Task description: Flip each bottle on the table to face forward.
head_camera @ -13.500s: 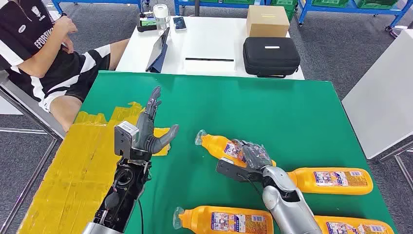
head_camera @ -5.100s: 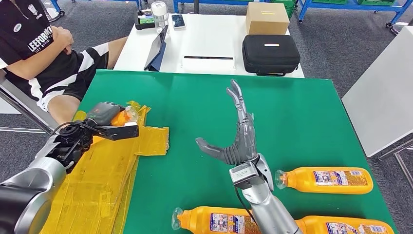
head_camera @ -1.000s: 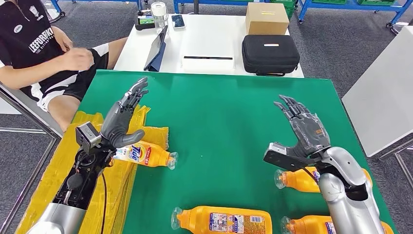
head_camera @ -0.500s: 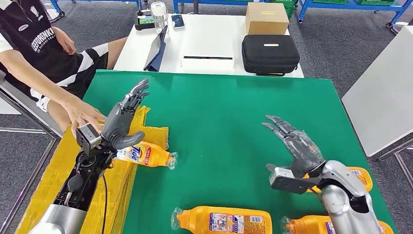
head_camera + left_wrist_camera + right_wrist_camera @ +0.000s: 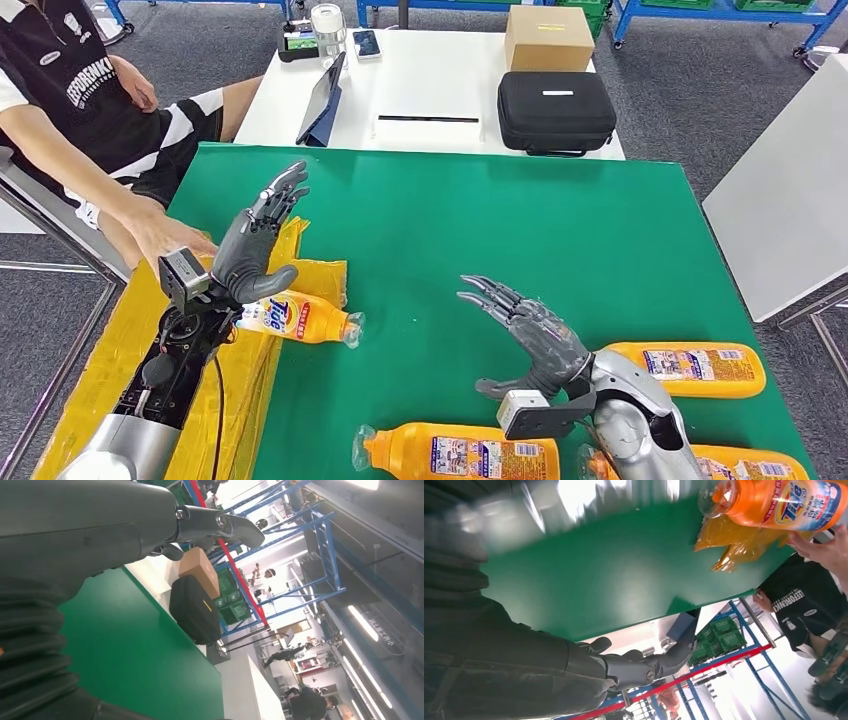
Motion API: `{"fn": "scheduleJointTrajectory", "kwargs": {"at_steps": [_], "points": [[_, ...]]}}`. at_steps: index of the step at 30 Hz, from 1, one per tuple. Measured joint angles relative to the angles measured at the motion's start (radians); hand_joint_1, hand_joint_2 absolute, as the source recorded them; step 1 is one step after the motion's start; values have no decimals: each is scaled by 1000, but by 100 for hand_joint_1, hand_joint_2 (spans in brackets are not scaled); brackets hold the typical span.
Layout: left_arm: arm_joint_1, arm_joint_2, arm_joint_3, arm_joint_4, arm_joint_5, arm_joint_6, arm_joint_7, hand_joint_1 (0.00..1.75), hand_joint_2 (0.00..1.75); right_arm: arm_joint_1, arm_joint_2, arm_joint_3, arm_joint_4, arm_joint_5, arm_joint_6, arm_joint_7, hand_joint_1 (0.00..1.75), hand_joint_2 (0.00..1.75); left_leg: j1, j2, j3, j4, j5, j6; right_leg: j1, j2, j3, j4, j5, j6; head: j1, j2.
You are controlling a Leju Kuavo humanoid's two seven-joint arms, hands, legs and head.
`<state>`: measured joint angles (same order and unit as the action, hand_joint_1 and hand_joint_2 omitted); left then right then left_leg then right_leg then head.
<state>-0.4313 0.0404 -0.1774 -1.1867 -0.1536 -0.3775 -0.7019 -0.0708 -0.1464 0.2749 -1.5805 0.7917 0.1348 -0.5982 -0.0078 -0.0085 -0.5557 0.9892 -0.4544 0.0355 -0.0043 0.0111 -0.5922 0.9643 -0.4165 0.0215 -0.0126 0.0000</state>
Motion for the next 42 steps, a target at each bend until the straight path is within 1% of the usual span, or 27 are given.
{"fn": "scheduleJointTrajectory", "kwargs": {"at_steps": [7,13,18,21,24,27,30,32,35,42], "points": [[-15,-3,1,21,8,-21,0,0,175,-2,17,36,18,-38,18,-13,0,175,0,0,0,0,0,0,0,0,0,0,0,0,0,0],[-46,-13,6,63,17,-19,0,0,175,-32,33,109,80,-76,39,-30,0,175,1,0,0,0,0,0,0,0,0,0,0,0,0,0],[-66,-18,20,100,22,-21,0,0,175,-57,39,177,130,-71,37,-18,0,175,1,0,0,0,0,0,0,0,0,0,0,0,0,0],[-74,-18,29,119,26,-24,0,0,175,-56,36,214,145,-22,3,17,0,175,1,0,0,0,0,0,0,0,0,0,0,0,0,0],[-77,-18,40,134,32,-25,0,0,175,-36,28,253,147,64,-87,79,0,175,0,0,0,0,0,0,0,0,0,0,0,0,0,0],[-77,-17,55,146,40,-29,0,0,175,12,15,276,121,115,-177,148,0,175,0,-1,-1,0,0,0,0,0,-1,0,0,0,0,0],[-77,-17,70,159,40,-38,0,0,175,73,-2,273,67,159,-247,228,0,175,0,-1,-1,0,0,0,0,0,-1,0,0,0,0,0],[-77,-17,78,171,37,-39,0,0,175,115,-13,263,25,192,-269,271,0,175,0,-1,-1,0,0,0,0,0,-1,0,0,0,0,0],[-77,-17,87,186,30,-37,0,0,175,170,-21,240,-36,230,-282,307,0,175,0,0,-1,0,0,0,0,0,-1,0,0,0,0,0],[-79,-20,100,210,21,-32,0,0,175,222,-27,203,-117,254,-287,334,0,175,0,0,0,0,0,0,0,0,-1,0,0,0,0,0]]}}
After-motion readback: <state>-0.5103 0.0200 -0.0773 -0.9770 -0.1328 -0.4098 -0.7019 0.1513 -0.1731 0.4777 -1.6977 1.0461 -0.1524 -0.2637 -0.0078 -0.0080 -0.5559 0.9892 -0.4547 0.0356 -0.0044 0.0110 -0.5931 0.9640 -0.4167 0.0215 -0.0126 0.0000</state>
